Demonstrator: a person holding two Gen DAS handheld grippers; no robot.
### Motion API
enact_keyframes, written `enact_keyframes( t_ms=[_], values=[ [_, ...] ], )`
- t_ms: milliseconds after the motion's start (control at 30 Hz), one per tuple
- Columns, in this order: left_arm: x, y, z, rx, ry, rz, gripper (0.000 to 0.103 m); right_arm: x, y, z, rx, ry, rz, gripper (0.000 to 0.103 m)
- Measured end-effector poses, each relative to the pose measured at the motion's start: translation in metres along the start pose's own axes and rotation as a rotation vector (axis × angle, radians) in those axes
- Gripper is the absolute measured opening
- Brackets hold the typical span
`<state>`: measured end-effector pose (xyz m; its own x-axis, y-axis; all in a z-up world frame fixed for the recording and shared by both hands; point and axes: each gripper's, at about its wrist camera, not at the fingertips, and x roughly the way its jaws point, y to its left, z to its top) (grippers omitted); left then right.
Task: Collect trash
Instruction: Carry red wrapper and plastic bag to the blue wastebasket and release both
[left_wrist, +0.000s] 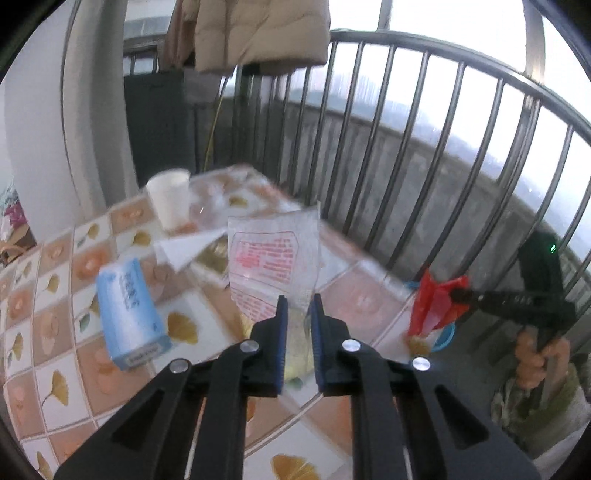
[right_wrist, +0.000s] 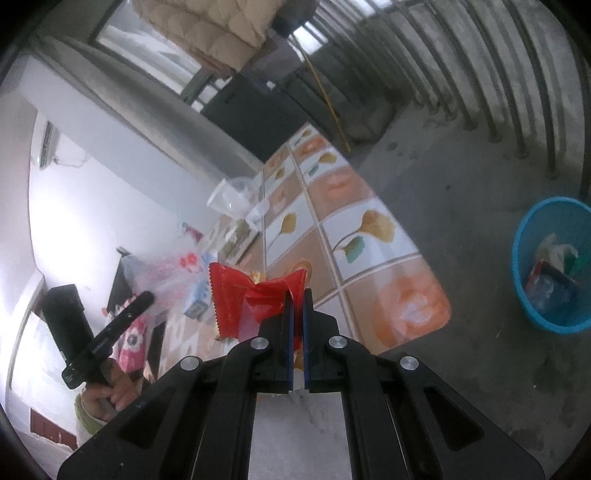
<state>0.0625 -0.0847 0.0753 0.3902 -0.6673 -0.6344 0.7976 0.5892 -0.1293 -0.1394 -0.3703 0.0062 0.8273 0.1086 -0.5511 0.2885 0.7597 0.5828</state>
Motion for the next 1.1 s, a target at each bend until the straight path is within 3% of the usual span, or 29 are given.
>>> enact_keyframes(
  t_ms=[233, 400, 533, 667, 900, 1100],
  values=[
    [0.013, -0.048, 0.03, 0.017, -0.034, -0.142, 0.011, -0.042, -0.026, 0.009, 0.057, -0.115, -0.049, 0.002],
    [0.051, -0.098, 0.051, 0.051, 0.008, -0.267, 0.011, -0.077, -0.067, 0.009, 0.167, -0.188, -0.131, 0.002],
    [0.101, -0.141, 0.064, 0.055, 0.098, -0.369, 0.011, -0.097, -0.107, 0.006, 0.292, -0.225, -0.216, 0.002],
    [0.168, -0.17, 0.069, -0.072, 0.277, -0.496, 0.011, -0.109, -0.158, 0.002, 0.452, -0.259, -0.295, 0.002],
    [0.269, -0.235, 0.048, -0.087, 0.491, -0.51, 0.012, -0.101, -0.232, -0.004, 0.661, -0.278, -0.41, 0.003],
    [0.339, -0.285, 0.025, -0.064, 0.612, -0.502, 0.012, -0.085, -0.287, -0.008, 0.792, -0.273, -0.469, 0.006]
  ],
)
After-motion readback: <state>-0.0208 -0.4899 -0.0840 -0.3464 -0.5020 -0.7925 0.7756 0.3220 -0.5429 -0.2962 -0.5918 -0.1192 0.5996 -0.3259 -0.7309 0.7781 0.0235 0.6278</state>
